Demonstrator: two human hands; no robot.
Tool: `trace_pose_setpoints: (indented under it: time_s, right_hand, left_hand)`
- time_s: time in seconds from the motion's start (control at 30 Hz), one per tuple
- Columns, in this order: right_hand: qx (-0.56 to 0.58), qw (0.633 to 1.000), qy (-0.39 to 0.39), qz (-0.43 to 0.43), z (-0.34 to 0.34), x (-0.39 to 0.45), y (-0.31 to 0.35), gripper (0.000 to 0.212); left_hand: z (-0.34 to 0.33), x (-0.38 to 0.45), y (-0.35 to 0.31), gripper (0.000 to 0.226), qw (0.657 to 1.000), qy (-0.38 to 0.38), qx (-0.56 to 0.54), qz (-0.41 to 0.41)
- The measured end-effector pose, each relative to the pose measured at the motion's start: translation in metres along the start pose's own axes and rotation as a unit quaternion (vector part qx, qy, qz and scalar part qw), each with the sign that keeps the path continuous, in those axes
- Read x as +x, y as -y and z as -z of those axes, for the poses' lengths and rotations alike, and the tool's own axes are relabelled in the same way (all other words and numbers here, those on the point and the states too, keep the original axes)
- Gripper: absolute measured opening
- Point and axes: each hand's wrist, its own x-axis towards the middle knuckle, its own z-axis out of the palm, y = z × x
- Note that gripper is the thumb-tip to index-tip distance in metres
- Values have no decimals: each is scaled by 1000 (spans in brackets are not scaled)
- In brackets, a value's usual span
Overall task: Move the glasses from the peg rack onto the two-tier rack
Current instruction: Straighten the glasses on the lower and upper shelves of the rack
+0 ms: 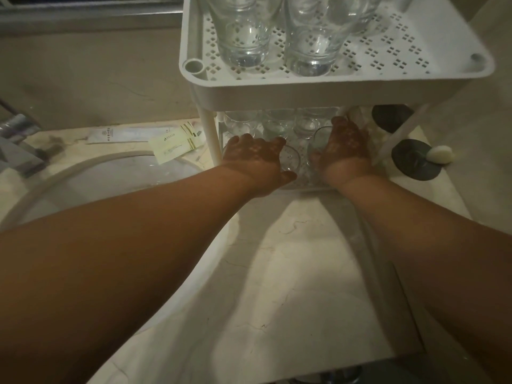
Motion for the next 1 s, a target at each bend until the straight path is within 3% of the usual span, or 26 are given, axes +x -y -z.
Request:
trace_pose_setpoints:
  time_s: [0.8, 1.0]
  right_hand:
    - [-32, 997, 53, 47, -3, -27, -2, 81]
    - [-55, 993, 68, 80, -6, -33, -3, 75]
  left_hand:
    - [3, -3, 0, 82, 1000, 11, 20, -8]
    - [-5, -8, 2, 82, 998, -24, 48, -20]
